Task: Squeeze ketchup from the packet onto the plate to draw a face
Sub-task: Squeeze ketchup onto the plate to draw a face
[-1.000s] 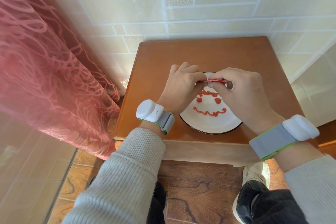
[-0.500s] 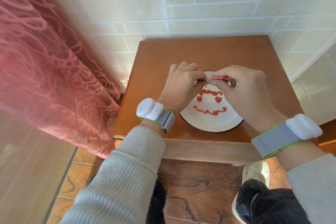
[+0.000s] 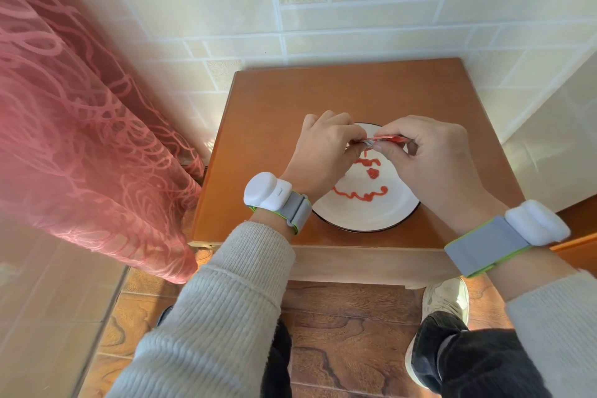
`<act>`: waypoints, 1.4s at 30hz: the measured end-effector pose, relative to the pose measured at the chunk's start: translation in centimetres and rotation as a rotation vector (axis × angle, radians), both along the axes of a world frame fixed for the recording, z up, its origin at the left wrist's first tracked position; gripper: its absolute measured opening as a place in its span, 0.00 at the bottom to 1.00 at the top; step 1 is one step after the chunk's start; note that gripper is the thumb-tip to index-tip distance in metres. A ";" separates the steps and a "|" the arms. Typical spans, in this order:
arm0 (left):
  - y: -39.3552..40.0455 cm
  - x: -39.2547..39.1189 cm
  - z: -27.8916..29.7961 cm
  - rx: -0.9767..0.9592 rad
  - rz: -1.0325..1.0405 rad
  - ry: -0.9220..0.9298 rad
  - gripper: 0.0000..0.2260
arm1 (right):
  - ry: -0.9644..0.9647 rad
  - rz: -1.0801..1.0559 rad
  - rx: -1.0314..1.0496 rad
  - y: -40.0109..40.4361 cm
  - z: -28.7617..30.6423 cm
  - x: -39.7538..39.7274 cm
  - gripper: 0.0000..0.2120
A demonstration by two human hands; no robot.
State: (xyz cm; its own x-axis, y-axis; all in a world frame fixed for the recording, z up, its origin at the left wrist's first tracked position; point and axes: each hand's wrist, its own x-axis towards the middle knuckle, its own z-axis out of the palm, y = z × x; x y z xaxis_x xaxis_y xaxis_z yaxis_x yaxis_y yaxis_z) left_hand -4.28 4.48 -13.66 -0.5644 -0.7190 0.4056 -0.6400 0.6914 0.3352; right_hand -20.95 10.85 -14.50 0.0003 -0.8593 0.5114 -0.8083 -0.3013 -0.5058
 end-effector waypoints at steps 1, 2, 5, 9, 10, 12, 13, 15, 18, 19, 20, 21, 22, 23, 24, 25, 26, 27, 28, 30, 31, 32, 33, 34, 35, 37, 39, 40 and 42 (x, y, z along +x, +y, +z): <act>0.0 0.0 0.0 -0.002 0.001 -0.002 0.03 | 0.002 -0.001 0.001 0.0 0.0 0.1 0.02; 0.0 0.0 0.0 -0.004 0.003 -0.004 0.03 | 0.005 -0.001 0.001 0.0 0.1 0.1 0.02; 0.0 0.0 -0.1 -0.008 0.008 -0.006 0.03 | 0.017 -0.002 0.006 0.0 0.1 0.1 0.02; 0.0 0.0 0.0 -0.009 0.011 -0.004 0.03 | 0.017 -0.003 0.008 0.0 0.0 0.1 0.02; 0.0 0.0 0.0 -0.009 0.011 -0.002 0.03 | 0.016 -0.003 0.005 0.0 0.1 0.1 0.02; 0.0 0.0 0.0 -0.011 0.014 -0.001 0.03 | 0.015 -0.006 -0.002 0.0 0.1 0.2 0.01; 0.0 0.0 0.1 -0.012 0.016 0.001 0.03 | 0.016 -0.007 -0.006 0.0 0.1 0.2 0.01; 0.0 0.0 0.1 -0.011 0.020 0.005 0.03 | 0.017 -0.006 -0.008 0.0 0.2 0.3 0.01; 0.0 0.0 0.1 -0.012 0.023 0.013 0.03 | 0.014 -0.005 -0.005 0.1 0.2 0.3 0.02; 0.1 0.0 0.1 -0.014 0.023 0.014 0.03 | 0.015 -0.005 -0.005 0.1 0.2 0.2 0.02; 0.1 0.0 0.1 -0.016 0.023 0.014 0.03 | 0.017 -0.005 -0.005 0.0 0.2 0.2 0.02; 0.1 0.0 0.1 -0.017 0.022 0.012 0.03 | 0.017 -0.005 -0.004 0.1 0.2 0.2 0.02; 0.0 0.0 0.1 -0.018 0.022 0.011 0.03 | 0.016 -0.003 -0.004 0.1 0.2 0.2 0.02; 0.0 0.0 0.1 -0.017 0.021 0.010 0.03 | 0.016 -0.002 -0.003 0.1 0.2 0.2 0.01; 0.1 -0.1 0.0 -0.016 0.020 0.012 0.03 | 0.014 -0.003 -0.003 0.1 0.3 0.1 0.01; 0.1 -0.1 0.0 -0.014 0.019 0.016 0.03 | 0.009 -0.003 -0.005 0.2 0.3 0.1 0.01; 0.1 -0.1 0.0 -0.012 0.018 0.021 0.03 | 0.002 -0.003 -0.008 0.2 0.3 0.1 0.01; 0.1 -0.1 0.0 -0.010 0.018 0.026 0.03 | -0.005 -0.004 -0.013 0.2 0.2 0.1 0.01; 0.1 -0.1 0.0 -0.011 0.018 0.028 0.03 | -0.012 -0.005 -0.018 0.1 0.2 0.1 0.00; 0.1 -0.1 0.0 -0.019 0.018 0.032 0.03 | -0.029 -0.007 -0.022 0.1 0.1 0.2 0.02; 0.1 -0.1 0.0 -0.022 0.016 0.033 0.03 | -0.038 -0.005 -0.016 0.1 0.1 0.2 0.03; 0.1 -0.1 0.0 -0.024 0.010 0.033 0.03 | -0.045 0.001 -0.006 0.1 0.1 0.2 0.05; 0.2 -0.1 0.1 -0.024 0.001 0.034 0.03 | -0.049 0.010 0.007 0.2 0.1 0.3 0.06; 0.2 -0.2 0.1 -0.023 -0.009 0.038 0.03 | -0.048 0.021 0.019 0.2 0.1 0.3 0.07; 0.2 -0.2 0.1 -0.019 -0.017 0.042 0.03 | -0.043 0.030 0.030 0.3 0.1 0.3 0.07; 0.3 -0.2 0.2 -0.005 -0.018 0.049 0.02 | -0.022 0.032 0.041 0.3 0.2 0.2 0.06; 0.3 -0.1 0.3 0.006 -0.006 0.061 0.02 | -0.010 0.018 0.047 0.5 0.3 -0.1 0.06; 0.4 -0.1 0.4 0.009 -0.001 0.067 0.02 | -0.012 0.010 0.051 0.5 0.3 -0.2 0.05; 0.4 0.0 0.5 0.010 -0.004 0.072 0.02 | -0.018 0.002 0.062 0.8 0.4 -0.3 0.05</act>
State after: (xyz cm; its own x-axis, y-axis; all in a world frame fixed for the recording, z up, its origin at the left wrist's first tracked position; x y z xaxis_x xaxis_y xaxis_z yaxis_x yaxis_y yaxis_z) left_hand -4.31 4.91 -13.20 -0.5367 -0.7210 0.4384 -0.6113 0.6903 0.3870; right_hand -21.25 11.61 -14.09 -0.0069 -0.8894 0.4571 -0.7983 -0.2704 -0.5381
